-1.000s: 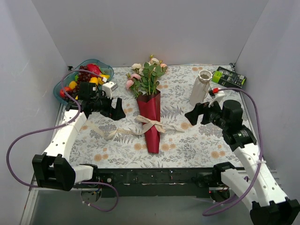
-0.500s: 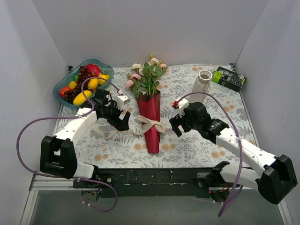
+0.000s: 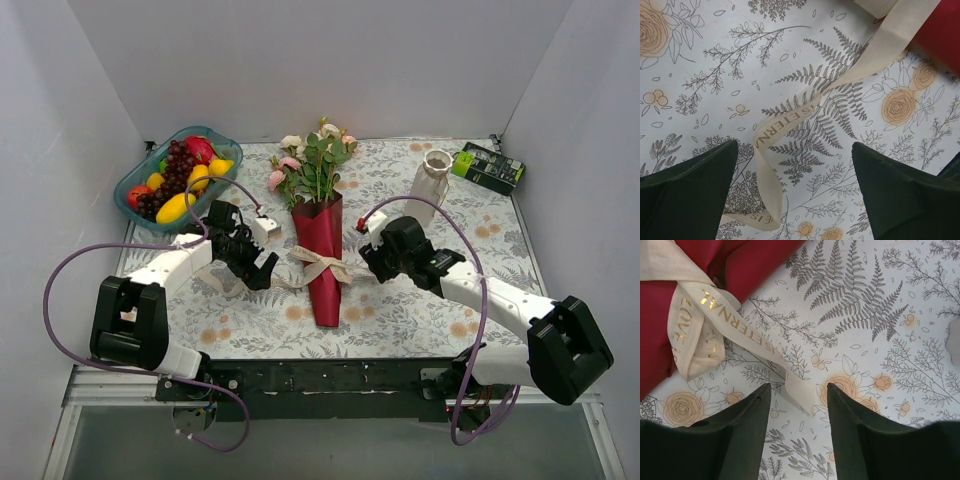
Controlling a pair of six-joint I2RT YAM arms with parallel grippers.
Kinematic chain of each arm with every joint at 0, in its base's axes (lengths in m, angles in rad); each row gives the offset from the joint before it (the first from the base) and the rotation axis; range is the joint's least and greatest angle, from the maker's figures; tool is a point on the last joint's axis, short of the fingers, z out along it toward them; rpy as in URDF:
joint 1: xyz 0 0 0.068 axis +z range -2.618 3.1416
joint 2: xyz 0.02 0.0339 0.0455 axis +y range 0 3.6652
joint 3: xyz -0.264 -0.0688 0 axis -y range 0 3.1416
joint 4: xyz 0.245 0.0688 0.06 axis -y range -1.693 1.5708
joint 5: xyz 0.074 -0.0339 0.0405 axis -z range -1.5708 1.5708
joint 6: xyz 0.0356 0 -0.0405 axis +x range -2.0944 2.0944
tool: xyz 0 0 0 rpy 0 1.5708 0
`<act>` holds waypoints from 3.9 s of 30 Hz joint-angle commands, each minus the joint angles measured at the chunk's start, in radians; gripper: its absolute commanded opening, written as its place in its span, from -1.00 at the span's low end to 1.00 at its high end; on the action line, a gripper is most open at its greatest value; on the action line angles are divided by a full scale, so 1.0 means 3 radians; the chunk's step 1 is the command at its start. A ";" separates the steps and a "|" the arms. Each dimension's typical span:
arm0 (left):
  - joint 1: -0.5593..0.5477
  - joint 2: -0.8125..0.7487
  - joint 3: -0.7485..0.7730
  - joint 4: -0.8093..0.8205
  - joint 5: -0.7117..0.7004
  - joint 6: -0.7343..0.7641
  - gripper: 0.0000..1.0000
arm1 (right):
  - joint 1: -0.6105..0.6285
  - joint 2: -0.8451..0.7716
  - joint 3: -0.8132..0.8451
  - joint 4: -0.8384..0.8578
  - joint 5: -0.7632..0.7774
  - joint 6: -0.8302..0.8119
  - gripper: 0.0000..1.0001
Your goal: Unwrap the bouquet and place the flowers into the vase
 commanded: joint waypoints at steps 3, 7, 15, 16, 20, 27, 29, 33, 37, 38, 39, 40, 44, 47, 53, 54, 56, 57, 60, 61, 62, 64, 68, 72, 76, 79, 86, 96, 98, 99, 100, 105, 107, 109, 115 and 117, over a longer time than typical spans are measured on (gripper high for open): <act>-0.0018 -0.0185 -0.0134 0.0166 -0.0056 0.0127 0.96 | 0.0028 0.0048 -0.0020 0.0306 -0.0339 -0.0014 0.54; -0.0018 -0.0154 -0.0155 0.0196 -0.0046 0.0168 0.96 | 0.0033 0.0059 -0.0035 0.0311 -0.0483 -0.0019 0.80; -0.0013 -0.0011 -0.0186 0.0293 -0.0138 0.0189 0.96 | 0.0038 0.0176 -0.0132 0.0398 -0.0621 -0.0070 0.86; -0.0018 -0.0006 -0.0236 0.0309 -0.0163 0.0204 0.96 | 0.0038 0.0196 -0.0137 0.0418 -0.0611 -0.0070 0.86; -0.0018 0.0020 -0.0329 0.0457 -0.0363 0.0230 0.96 | 0.0038 0.0309 -0.0194 0.0586 -0.0560 -0.0085 0.86; -0.0018 -0.0133 -0.0487 0.0656 -0.0598 0.0143 0.92 | 0.0043 0.0493 -0.0296 0.0929 -0.0483 -0.0080 0.81; -0.0018 -0.0169 -0.0533 0.0672 -0.0619 0.0163 0.84 | 0.0043 0.0513 -0.0306 0.0970 -0.0483 -0.0080 0.77; -0.0018 -0.0093 -0.0564 0.0667 -0.0695 0.0173 0.16 | 0.0043 0.0575 -0.0322 0.1078 -0.0493 -0.0111 0.68; -0.0018 -0.0052 -0.0493 0.0672 -0.0695 0.0081 -0.35 | 0.0043 0.0631 -0.0286 0.1109 -0.0524 -0.0106 0.23; -0.0018 -0.0047 -0.0477 0.0667 -0.0721 0.0056 -0.45 | 0.0038 0.0646 -0.0266 0.1073 -0.0534 -0.0096 -0.05; -0.0018 -0.0026 -0.0457 0.0672 -0.0746 0.0036 -0.59 | 0.0038 0.0667 -0.0240 0.1027 -0.0544 -0.0085 -0.30; -0.0018 -0.0016 -0.0426 0.0672 -0.0762 0.0030 -0.80 | 0.0043 0.0662 -0.0220 0.0997 -0.0559 -0.0085 -0.76; -0.0018 0.0010 -0.0400 0.0662 -0.0844 -0.0021 -1.00 | 0.0043 0.0545 -0.0158 0.0874 -0.0519 -0.0029 -0.97; -0.0013 -0.0087 -0.0431 0.0667 -0.0818 -0.0041 -1.00 | 0.0038 0.0310 -0.0163 0.0797 -0.0447 0.0017 -0.97; -0.0008 -0.0312 -0.0360 0.0626 -0.0808 -0.0113 -1.00 | 0.0038 -0.0135 -0.0061 0.0430 -0.0212 0.0078 -0.97; 0.0008 -0.0348 -0.0324 0.0621 -0.0818 -0.0133 -1.00 | 0.0038 -0.0186 -0.0005 0.0358 -0.0095 0.0099 -0.97; 0.0048 -0.0425 -0.0237 0.0570 -0.0828 -0.0184 -1.00 | 0.0043 -0.0329 0.0026 0.0184 0.0135 0.0155 -0.97; 0.0104 -0.0486 -0.0136 0.0549 -0.0843 -0.0205 -1.00 | 0.0043 -0.0381 0.0041 0.0138 0.0202 0.0175 -0.97; 0.0283 -0.0558 0.0023 0.0462 -0.0915 -0.0297 -1.00 | 0.0043 -0.0626 0.0042 -0.0036 0.0447 0.0257 -0.97; 0.0335 -0.0573 0.0115 0.0437 -0.0956 -0.0322 -1.00 | 0.0038 -0.0692 0.0031 -0.0062 0.0579 0.0283 -0.97; 0.0401 -0.0584 0.0146 0.0426 -0.1022 -0.0378 -1.00 | 0.0038 -0.0820 0.0031 -0.0143 0.0641 0.0303 -0.97; 0.0641 -0.0645 0.0233 0.0411 -0.1053 -0.0430 -1.00 | 0.0038 -0.0938 0.0057 -0.0220 0.0865 0.0375 -0.97; 0.1076 -0.0783 0.0259 0.0447 -0.1166 -0.0445 -1.00 | 0.0023 -0.1183 0.0164 -0.0481 0.1209 0.0462 -0.97; 0.1480 -0.0870 0.0300 0.0396 -0.1171 -0.0364 -1.00 | -0.0003 -0.1301 0.0307 -0.0793 0.1582 0.0523 -0.97; 0.1853 -0.0875 0.0402 0.0345 -0.1140 -0.0328 -1.00 | -0.0034 -0.1419 0.0404 -0.1048 0.2093 0.0758 -0.97; 0.2139 -0.0834 0.0484 0.0288 -0.1069 -0.0297 -1.00 | -0.0095 -0.1470 0.0450 -0.1288 0.2528 0.0840 -0.97; 0.2380 -0.0905 0.0540 0.0064 -0.0809 -0.0241 0.55 | -0.0310 -0.1634 0.0410 -0.1310 0.2723 0.0805 0.88; 0.2360 -0.0819 0.1363 -0.0983 0.0776 -0.0118 0.96 | -0.0320 -0.1619 0.0772 -0.1238 0.2141 0.0646 0.96; 0.2111 -0.0696 0.1537 -0.1117 0.1037 -0.0149 0.96 | -0.0315 -0.1603 0.0834 -0.1187 0.2003 0.0631 0.96; 0.1978 -0.0671 0.1558 -0.1128 0.1058 -0.0255 0.96 | -0.0315 -0.1603 0.0849 -0.1137 0.1820 0.0625 0.96; 0.1698 -0.0681 0.1543 -0.1067 0.1064 -0.0322 0.96 | -0.0310 -0.1583 0.0854 -0.1106 0.1732 0.0630 0.96; 0.0868 -0.0681 0.1159 -0.0413 0.0788 -0.0823 0.96 | -0.0208 -0.1516 0.0809 -0.0988 0.1557 0.0646 0.96; 0.0489 -0.0539 0.1047 -0.0219 0.0742 -0.0910 0.96 | -0.0187 -0.1521 0.0793 -0.0952 0.1542 0.0631 0.96; 0.0300 -0.0436 0.0965 -0.0045 0.0762 -0.0972 0.96 | -0.0187 -0.1577 0.0752 -0.0861 0.1476 0.0610 0.96; 0.0024 0.0121 0.0806 0.0447 0.0925 -0.0983 0.96 | -0.0187 -0.1828 0.0533 -0.0604 0.1113 0.0426 0.96; -0.0007 0.0305 0.0811 0.0518 0.0971 -0.0885 0.97 | -0.0187 -0.1874 0.0492 -0.0584 0.1021 0.0390 0.96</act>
